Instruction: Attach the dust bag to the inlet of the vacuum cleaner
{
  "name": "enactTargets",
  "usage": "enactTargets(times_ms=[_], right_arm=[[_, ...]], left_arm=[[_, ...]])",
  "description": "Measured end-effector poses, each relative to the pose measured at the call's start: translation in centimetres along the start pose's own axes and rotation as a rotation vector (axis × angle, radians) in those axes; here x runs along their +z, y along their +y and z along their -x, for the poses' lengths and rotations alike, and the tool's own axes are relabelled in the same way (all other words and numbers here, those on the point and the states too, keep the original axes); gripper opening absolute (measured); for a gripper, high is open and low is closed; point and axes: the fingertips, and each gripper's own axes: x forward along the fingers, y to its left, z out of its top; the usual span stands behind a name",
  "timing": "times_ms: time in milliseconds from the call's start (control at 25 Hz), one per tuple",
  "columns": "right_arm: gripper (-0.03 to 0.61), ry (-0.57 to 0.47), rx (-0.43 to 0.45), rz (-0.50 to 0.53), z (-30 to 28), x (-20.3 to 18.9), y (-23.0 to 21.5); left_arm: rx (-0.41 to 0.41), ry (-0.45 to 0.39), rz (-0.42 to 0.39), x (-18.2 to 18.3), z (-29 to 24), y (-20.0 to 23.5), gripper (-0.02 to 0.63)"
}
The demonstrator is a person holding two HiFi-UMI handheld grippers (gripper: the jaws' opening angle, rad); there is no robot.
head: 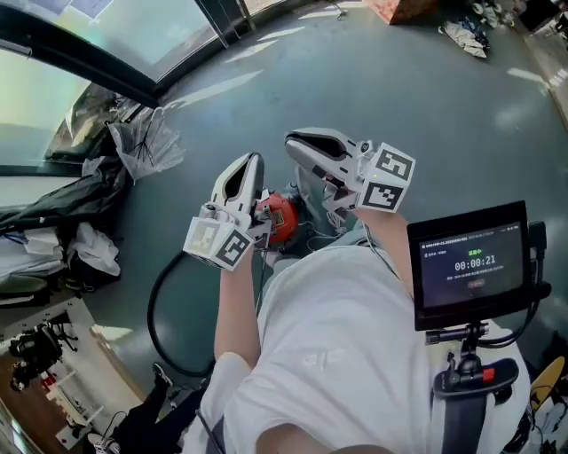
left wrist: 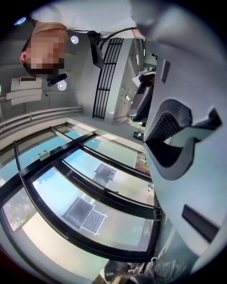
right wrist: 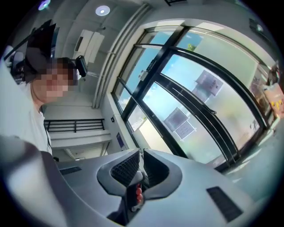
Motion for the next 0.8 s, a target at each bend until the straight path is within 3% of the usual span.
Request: enactTargets(times_ms=[120, 280, 480, 600, 800], right_arm=[[0.035, 0.007, 0.011, 0.103, 0.1, 2.0, 1.3], [0.035, -0.060, 0.009, 0.133, -0.5, 4.1, 1.1], [0.008, -0.055, -0.072, 0.207, -1.0, 4.0, 0.7], [0.008, -0.053, -0.069, 0.207, -1.1, 3.9, 0.9], [0.008, -0.058, -0.086, 0.179, -1.2, 3.8, 0.6]], left_arm=[[0.005, -0.022, -0.019, 1.8, 0.0, -1.3, 0.008], [-0.019, -0.072, -0.017, 3.4, -0.2, -0.8, 0.008], [-0.016, -0.089, -0.026, 4.0, -0.6, 0.1, 0.008], [-0.023, -0.120, -0.058, 4.7, -0.8, -0.3, 0.008], [-0.026, -0.149, -0.030, 4.9, -0.4, -1.0, 0.008]])
